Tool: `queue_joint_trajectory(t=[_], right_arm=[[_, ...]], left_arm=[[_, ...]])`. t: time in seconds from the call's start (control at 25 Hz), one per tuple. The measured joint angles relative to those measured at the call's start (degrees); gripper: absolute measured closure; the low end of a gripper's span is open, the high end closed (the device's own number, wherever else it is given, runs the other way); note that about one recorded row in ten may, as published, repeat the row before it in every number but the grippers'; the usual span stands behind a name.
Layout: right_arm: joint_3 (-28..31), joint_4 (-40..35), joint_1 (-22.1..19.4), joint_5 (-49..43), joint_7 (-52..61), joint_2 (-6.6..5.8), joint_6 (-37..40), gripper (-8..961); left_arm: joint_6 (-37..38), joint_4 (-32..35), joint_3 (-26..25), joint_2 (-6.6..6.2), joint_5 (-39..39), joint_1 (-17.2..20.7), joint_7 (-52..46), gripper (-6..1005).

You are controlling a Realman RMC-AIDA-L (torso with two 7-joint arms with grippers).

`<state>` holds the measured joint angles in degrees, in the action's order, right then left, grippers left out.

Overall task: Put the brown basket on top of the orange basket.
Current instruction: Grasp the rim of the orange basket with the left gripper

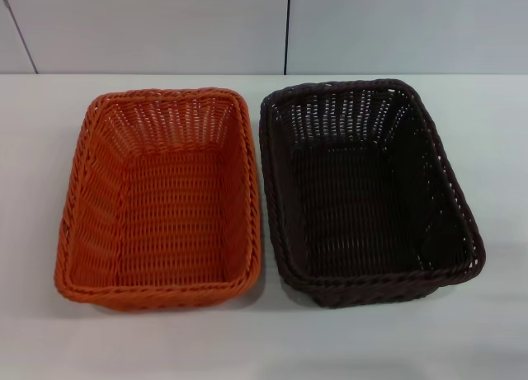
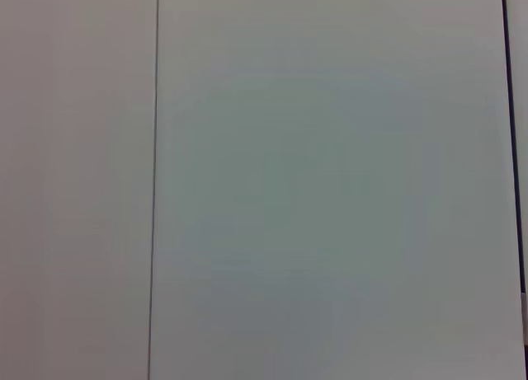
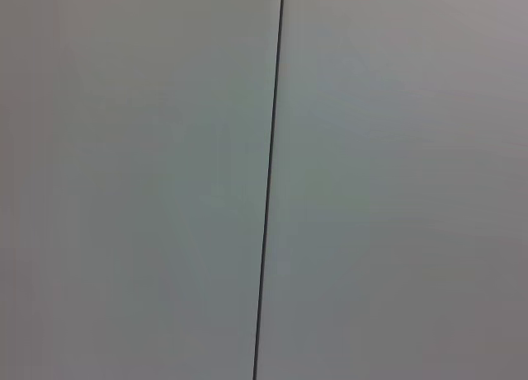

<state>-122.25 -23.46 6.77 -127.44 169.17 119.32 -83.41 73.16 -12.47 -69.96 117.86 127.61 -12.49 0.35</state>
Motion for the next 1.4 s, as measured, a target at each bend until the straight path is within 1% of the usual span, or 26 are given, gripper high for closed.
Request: queue_joint_trajectory(t=[0.52,0.64,0.72,0.76,0.84,0.88,0.92,0.96,1.0,1.04,1.08,1.12,1.16,1.2,1.24,1.28,1.36,1.4], right_arm=[[0.0,-0.1,0.0,0.0,0.0,-0.06,0.0,237],[0.0,-0.2,0.0,0.0,0.0,-0.06,0.0,237],[0.0,-0.3,0.0,0.0,0.0,-0.06,0.0,237],[0.0,-0.4,0.1,0.0,0.0,-0.06,0.0,237],[0.0,-0.4,0.3,0.0,0.0,-0.06,0.0,237],[0.0,-0.4,0.4,0.0,0.0,-0.06,0.0,237],[0.0,-0.4,0.5,0.0,0.0,-0.06,0.0,237],[0.0,-0.4,0.5,0.0,0.0,-0.06,0.0,237],[0.0,-0.4,0.5,0.0,0.0,-0.06,0.0,237],[0.0,-0.4,0.5,0.0,0.0,-0.06,0.0,237],[0.0,-0.3,0.5,0.0,0.0,-0.06,0.0,237],[0.0,-0.3,0.5,0.0,0.0,-0.05,0.0,237],[0.0,-0.3,0.5,0.0,0.0,-0.04,0.0,237],[0.0,-0.2,0.4,0.0,0.0,0.0,0.0,237],[0.0,-0.2,0.4,0.0,0.0,0.0,0.0,237],[0.0,0.0,0.4,0.0,0.0,0.02,0.0,237],[0.0,0.0,0.4,0.0,0.0,0.02,0.1,237],[0.0,0.0,0.4,0.0,0.0,0.03,0.1,237]], left_arm=[[-0.1,0.0,0.0,0.09,0.1,0.2,-0.2,265],[-2.7,-0.4,0.7,-0.73,1.1,-0.3,-2.5,269],[-6.5,-2.9,0.9,-2.6,3.9,-0.5,-3.9,273],[-9.3,-4.9,1.0,-3.72,5.5,-0.3,-4.8,274],[-9.3,-4.9,1.0,-3.72,5.5,-0.3,-4.8,277],[-12.9,-7.6,0.9,-5.32,7.4,-0.1,-5.9,279],[-25.4,-17.7,0.4,-9.74,12.6,1.8,-9.8,281],[-30.1,-22.2,0.0,-11.25,14.3,2.8,-10.9,282],[-36.5,-28.3,-0.9,-12.97,16.6,4.1,-11.7,284],[-36.5,-28.3,-0.9,-12.97,16.6,4.1,-11.7,285],[-42.9,-35.4,-3.5,-14.11,19.8,6.1,-11.6,287],[-46.7,-39.9,-6.4,-13.79,23.4,7.7,-11.5,289],[-48.1,-41.8,-7.4,-13.54,24.9,8.3,-11.5,290],[-51.4,-45.7,-10.0,-12.78,28.4,9.6,-11.5,292],[-51.4,-45.7,-10.0,-12.78,28.4,9.6,-11.5,293],[-57.1,-51.0,-13.7,-11.17,33.1,11.1,-11.5,295],[-68.2,-58.8,-16.6,-10.09,36.6,12.5,-10.1,298],[-76.0,-63.6,-17.5,-9.93,37.2,12.6,-8.4,300]])
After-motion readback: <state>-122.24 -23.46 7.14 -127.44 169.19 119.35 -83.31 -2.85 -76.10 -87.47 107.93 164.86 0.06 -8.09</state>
